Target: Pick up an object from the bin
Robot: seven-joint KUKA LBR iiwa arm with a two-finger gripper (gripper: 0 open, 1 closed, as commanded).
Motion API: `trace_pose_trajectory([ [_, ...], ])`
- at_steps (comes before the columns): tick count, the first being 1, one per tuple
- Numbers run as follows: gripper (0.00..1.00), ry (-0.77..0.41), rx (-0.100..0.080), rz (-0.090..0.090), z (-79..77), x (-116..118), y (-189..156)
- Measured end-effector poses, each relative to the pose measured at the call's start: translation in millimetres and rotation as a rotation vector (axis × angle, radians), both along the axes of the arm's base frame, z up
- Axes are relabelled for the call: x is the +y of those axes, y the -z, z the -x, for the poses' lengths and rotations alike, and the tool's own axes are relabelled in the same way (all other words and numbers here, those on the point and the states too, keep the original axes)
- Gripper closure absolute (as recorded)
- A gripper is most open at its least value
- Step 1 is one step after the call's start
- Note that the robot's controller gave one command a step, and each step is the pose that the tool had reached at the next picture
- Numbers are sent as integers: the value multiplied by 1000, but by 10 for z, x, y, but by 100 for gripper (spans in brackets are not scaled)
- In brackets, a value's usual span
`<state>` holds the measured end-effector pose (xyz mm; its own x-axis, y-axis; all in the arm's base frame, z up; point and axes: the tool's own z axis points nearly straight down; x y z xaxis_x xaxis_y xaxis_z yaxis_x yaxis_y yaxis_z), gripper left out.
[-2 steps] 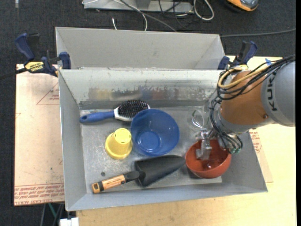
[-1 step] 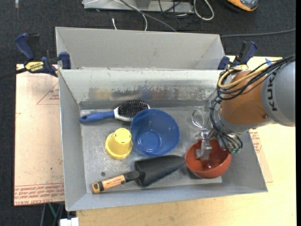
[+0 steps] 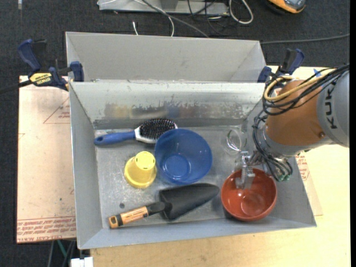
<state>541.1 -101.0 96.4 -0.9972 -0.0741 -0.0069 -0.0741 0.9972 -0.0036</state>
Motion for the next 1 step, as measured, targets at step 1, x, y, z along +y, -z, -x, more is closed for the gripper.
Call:
trace_pose_trajectory([
  [1, 100, -34, -16, 2, -15, -1, -101],
])
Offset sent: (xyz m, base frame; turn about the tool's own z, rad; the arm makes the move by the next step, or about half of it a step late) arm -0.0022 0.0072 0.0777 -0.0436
